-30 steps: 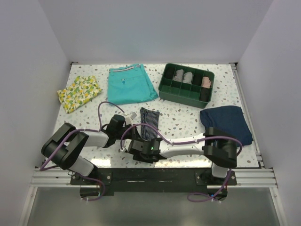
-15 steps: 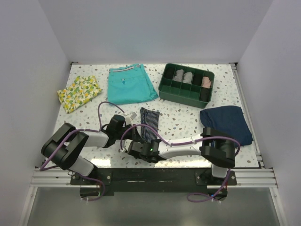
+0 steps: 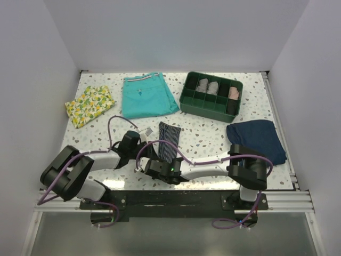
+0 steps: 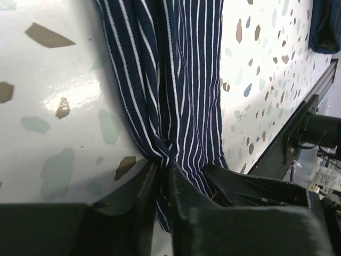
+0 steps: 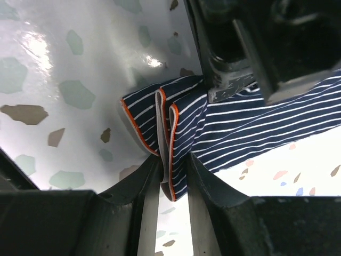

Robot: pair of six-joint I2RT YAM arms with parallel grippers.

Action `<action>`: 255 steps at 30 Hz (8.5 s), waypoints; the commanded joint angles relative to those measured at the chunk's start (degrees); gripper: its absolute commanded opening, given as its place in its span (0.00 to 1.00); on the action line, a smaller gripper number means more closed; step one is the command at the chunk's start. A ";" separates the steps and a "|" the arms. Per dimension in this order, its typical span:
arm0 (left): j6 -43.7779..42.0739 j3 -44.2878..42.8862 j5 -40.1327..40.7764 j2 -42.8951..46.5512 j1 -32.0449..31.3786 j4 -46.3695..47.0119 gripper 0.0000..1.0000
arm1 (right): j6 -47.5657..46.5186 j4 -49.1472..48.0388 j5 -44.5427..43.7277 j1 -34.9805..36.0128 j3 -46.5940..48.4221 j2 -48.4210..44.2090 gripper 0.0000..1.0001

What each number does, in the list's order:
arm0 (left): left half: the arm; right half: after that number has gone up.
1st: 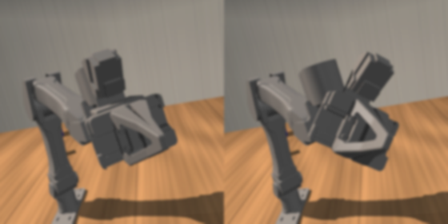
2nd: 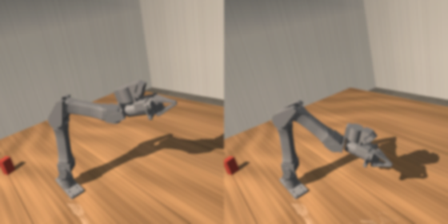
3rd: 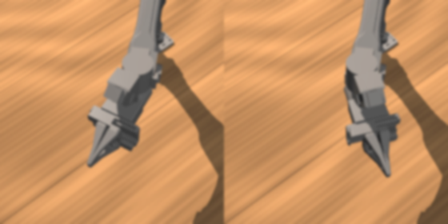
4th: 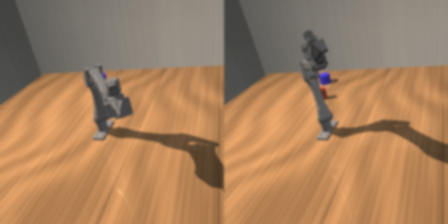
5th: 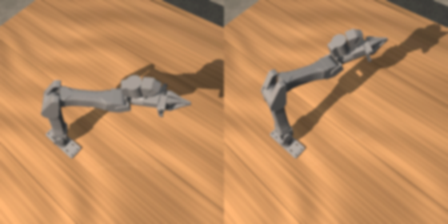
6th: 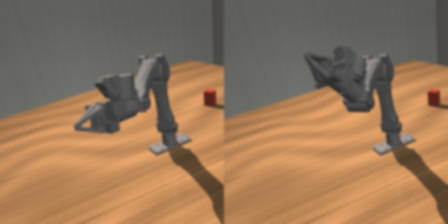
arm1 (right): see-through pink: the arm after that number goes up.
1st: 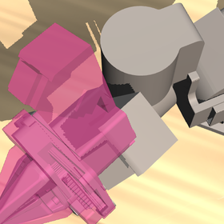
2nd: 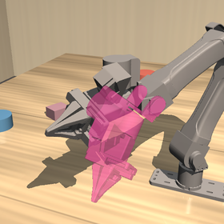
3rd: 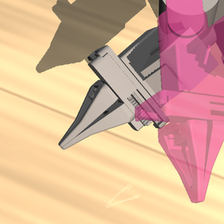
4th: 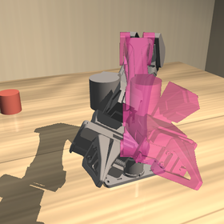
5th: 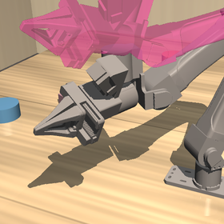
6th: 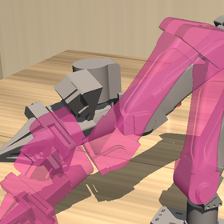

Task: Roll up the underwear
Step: Roll the underwear to the center of the board.

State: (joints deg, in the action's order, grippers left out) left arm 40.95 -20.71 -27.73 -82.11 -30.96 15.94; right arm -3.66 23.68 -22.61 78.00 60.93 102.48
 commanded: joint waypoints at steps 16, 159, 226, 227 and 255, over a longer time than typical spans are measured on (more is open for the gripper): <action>4.40 0.76 27.55 20.13 4.77 -32.28 0.64 | 5.50 -2.32 14.24 -2.67 0.86 -6.50 0.25; 6.68 -0.47 27.27 26.90 5.30 -34.57 0.79 | 5.59 -5.93 13.28 2.35 0.68 -3.95 0.13; 4.85 20.71 9.44 53.36 4.95 -11.81 0.74 | 22.47 -7.42 65.32 -32.47 8.16 21.18 0.14; 4.84 20.71 9.44 53.28 5.03 -11.99 0.74 | 22.64 -7.86 65.41 -32.56 8.16 21.27 0.14; -1.57 16.32 10.32 32.45 2.22 -9.97 0.64 | 19.22 -3.29 64.54 -34.67 8.33 22.77 0.13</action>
State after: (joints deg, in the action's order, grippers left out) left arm 42.50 -4.38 -17.80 -46.96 -28.08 9.34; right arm 20.05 18.06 54.00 44.86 69.97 121.86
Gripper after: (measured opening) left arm 0.651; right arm 0.177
